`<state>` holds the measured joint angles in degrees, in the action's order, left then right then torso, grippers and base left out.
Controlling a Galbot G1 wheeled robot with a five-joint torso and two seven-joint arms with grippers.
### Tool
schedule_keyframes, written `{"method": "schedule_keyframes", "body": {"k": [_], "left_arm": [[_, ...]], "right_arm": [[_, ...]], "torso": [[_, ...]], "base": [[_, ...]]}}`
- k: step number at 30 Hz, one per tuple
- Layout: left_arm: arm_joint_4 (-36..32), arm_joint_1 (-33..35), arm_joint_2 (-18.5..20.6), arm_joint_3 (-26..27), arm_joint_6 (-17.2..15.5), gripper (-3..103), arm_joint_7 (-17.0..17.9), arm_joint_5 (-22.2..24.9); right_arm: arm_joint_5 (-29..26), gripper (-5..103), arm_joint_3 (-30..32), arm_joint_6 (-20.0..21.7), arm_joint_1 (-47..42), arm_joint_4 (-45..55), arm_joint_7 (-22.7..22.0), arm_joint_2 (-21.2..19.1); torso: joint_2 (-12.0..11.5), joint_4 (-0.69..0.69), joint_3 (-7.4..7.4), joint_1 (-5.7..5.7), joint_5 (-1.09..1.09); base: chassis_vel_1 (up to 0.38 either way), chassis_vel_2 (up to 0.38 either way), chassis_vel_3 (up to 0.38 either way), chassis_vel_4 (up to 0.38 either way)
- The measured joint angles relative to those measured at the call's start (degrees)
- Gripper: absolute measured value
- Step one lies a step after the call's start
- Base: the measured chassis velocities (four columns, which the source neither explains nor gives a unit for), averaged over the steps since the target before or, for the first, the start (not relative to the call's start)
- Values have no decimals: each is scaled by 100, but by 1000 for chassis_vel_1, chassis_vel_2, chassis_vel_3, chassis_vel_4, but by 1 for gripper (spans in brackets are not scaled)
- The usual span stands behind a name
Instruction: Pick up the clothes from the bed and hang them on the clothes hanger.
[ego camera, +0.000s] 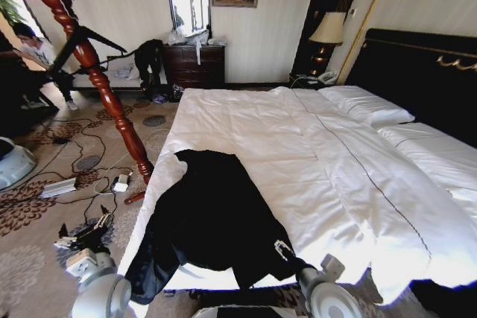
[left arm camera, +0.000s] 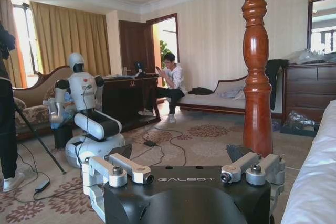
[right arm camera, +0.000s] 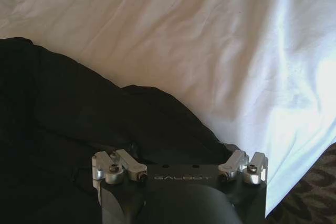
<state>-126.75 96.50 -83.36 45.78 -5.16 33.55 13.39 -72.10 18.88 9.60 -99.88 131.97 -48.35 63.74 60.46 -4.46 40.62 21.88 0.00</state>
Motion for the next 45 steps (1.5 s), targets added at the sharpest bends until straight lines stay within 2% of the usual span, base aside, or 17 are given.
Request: {"method": "schedule_keyframes", "body": {"k": [1,2,4,9,12,15,17,19,22,23,30,32,33,36,39,41,45], "left_arm": [[2,-2,0,1,0,100,0,0],[8,-11,1,2,-2,100,1,2],[12,-21,1,3,-4,100,2,3],[41,-57,1,2,-11,100,9,5],[55,-64,-3,-3,-11,100,10,5],[64,-68,-4,-5,-11,100,12,4],[65,-67,-5,-6,-11,100,16,4],[64,-65,-5,-6,-11,100,16,4],[57,-59,16,7,-11,100,22,4],[57,-59,16,7,-11,100,22,4],[55,-61,28,-12,-13,100,27,3],[58,-73,18,-30,-15,100,27,-5],[58,-73,18,-30,-15,100,27,-5],[67,-90,0,-53,-17,100,27,-14],[73,-98,-2,-55,-17,100,27,-15],[85,-114,3,-51,-19,100,27,-10],[106,-135,8,-53,-20,100,28,-8]], "right_arm": [[1,84,-2,-8,2,-4,3,-3],[8,73,-17,-32,4,-10,22,-12],[29,73,-29,-55,4,-11,44,-18],[204,51,-91,-158,0,-31,191,-63],[345,45,-124,-220,-19,-48,287,-121],[556,29,-165,-314,-28,-86,408,-215],[741,18,-189,-384,-7,-128,499,-341],[791,18,-191,-398,5,-136,512,-378],[1215,3,-117,-486,227,-211,662,-794],[1215,3,-117,-486,227,-211,662,-794],[1442,0,125,-456,1139,-250,855,-1789],[1377,0,-6,-418,1717,-434,864,-2168],[1377,0,-6,-418,1717,-434,864,-2168],[1254,0,-329,-307,2687,-1078,776,-2472],[1190,0,-441,-179,3202,-1519,646,-2494],[1157,0,-562,164,3815,-2262,189,-2438],[1110,0,-590,359,4348,-2933,-236,-2307]], "torso": [[0,0,0,0,0],[0,0,0,0,0],[0,0,0,0,0],[0,0,0,0,0],[0,0,0,0,0],[0,0,0,0,0],[0,0,0,0,1],[0,-1,0,0,1],[0,0,0,0,2],[0,0,0,0,2],[0,0,0,0,0],[0,2,0,0,0],[0,2,0,0,0],[0,0,1,0,1],[0,1,1,0,1],[-1,0,1,1,3],[-1,0,1,1,2]], "base": [[0,0,0,0],[0,0,0,0],[0,0,0,0],[0,0,0,0],[0,0,0,0],[0,0,0,0],[0,0,0,0],[0,0,0,0],[0,0,0,0],[0,0,0,0],[0,0,0,0],[0,0,0,0],[0,0,0,0],[0,0,0,0],[0,0,0,0],[0,0,0,0],[0,0,0,0]]}}
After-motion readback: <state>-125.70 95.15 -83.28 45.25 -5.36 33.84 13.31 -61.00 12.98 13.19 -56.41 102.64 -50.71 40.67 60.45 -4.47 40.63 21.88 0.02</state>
